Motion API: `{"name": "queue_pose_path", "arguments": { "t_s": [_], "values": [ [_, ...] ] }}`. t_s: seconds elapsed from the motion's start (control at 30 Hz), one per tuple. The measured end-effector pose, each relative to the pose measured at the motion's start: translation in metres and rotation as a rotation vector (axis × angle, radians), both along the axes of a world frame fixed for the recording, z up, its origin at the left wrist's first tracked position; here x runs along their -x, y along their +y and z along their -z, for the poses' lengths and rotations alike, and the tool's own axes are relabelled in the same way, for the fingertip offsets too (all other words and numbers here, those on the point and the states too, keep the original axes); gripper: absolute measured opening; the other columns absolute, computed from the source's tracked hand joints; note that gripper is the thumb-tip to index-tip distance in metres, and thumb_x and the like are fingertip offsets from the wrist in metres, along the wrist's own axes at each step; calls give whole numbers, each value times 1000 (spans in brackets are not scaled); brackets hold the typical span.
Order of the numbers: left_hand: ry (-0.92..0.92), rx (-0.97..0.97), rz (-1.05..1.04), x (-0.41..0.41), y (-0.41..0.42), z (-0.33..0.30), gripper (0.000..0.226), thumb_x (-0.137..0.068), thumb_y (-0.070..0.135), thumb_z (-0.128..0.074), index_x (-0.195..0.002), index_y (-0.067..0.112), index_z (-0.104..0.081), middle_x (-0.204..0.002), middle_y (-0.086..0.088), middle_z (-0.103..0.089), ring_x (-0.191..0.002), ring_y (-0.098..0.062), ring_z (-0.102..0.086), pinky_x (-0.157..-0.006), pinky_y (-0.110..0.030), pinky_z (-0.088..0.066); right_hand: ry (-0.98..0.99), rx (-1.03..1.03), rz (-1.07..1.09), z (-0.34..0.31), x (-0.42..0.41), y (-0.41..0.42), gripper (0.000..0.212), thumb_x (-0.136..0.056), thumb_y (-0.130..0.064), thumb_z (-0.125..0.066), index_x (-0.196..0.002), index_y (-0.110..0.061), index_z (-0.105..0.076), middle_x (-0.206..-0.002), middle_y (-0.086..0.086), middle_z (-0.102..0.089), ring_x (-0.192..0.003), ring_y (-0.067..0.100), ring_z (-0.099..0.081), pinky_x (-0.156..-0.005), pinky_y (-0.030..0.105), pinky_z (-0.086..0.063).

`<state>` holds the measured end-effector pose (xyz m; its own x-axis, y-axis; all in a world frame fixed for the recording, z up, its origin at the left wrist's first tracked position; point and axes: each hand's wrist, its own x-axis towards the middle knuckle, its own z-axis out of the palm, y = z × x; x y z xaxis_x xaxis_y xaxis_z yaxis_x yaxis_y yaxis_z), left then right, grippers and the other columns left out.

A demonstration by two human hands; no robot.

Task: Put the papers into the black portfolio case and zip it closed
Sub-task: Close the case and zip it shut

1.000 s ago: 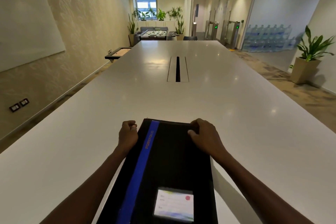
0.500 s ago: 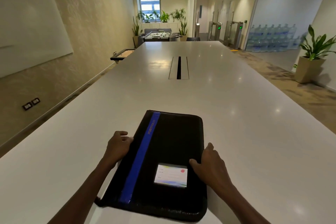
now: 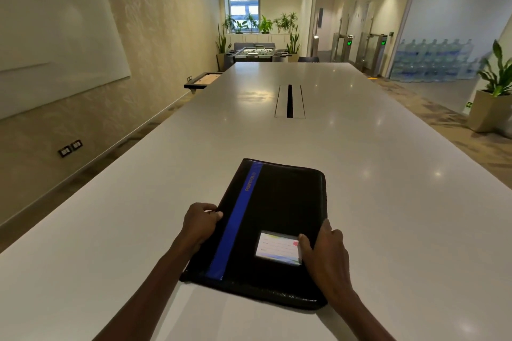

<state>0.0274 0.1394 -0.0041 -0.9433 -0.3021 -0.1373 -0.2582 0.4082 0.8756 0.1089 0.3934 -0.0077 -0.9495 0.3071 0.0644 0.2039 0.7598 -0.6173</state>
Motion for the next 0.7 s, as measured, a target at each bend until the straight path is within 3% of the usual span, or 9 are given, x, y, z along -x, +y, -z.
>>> {"name": "queue_pose_path", "arguments": {
  "t_s": [0.1,0.2,0.27,0.37,0.5,0.7],
  "values": [
    [17,-52,-39,-1,-22,-1,28,-88,13,-67,-115,5,-66,-102,-11,-71,-77,-17,-65,-56,-20,-47,55,-20,-1,-7,-2,-25,60,-96,-40,-51,-143,-7,-33,-119,15,-52,-102,28,-60,-78,27,-46],
    [40,-102,-83,-2,-60,-8,24,-88,11,-66,-112,6,-69,-95,-12,-73,-77,-23,-69,-65,-29,-56,136,-21,-23,-17,-2,-64,66,-97,-39,-51,-149,-8,-26,-121,14,-49,-102,29,-60,-79,29,-46],
    [64,-104,-116,-2,-91,-15,23,-88,10,-67,-110,7,-70,-91,-12,-73,-74,-23,-69,-63,-29,-55,174,-4,-46,-24,2,-93,67,-97,-39,-51,-149,-8,-25,-123,15,-48,-103,29,-60,-79,28,-47],
    [90,-44,-139,-2,-141,-24,22,-88,12,-67,-109,9,-72,-86,-9,-72,-67,-18,-66,-53,-24,-49,190,29,-71,-32,11,-139,67,-96,-40,-53,-149,-8,-26,-124,14,-49,-105,28,-61,-79,25,-49],
    [90,40,-171,4,-201,-31,22,-87,12,-67,-108,9,-73,-87,-11,-71,-63,-17,-63,-51,-24,-46,168,71,-92,-36,23,-198,68,-96,-39,-53,-149,-7,-27,-127,15,-49,-108,27,-61,-86,34,-56],
    [77,127,-180,16,-252,-27,22,-86,10,-68,-107,7,-73,-82,-7,-67,-61,-12,-60,-51,-22,-42,121,76,-102,-28,37,-252,67,-96,-40,-52,-148,-6,-27,-129,14,-49,-108,25,-61,-86,32,-55]
  ]
}}
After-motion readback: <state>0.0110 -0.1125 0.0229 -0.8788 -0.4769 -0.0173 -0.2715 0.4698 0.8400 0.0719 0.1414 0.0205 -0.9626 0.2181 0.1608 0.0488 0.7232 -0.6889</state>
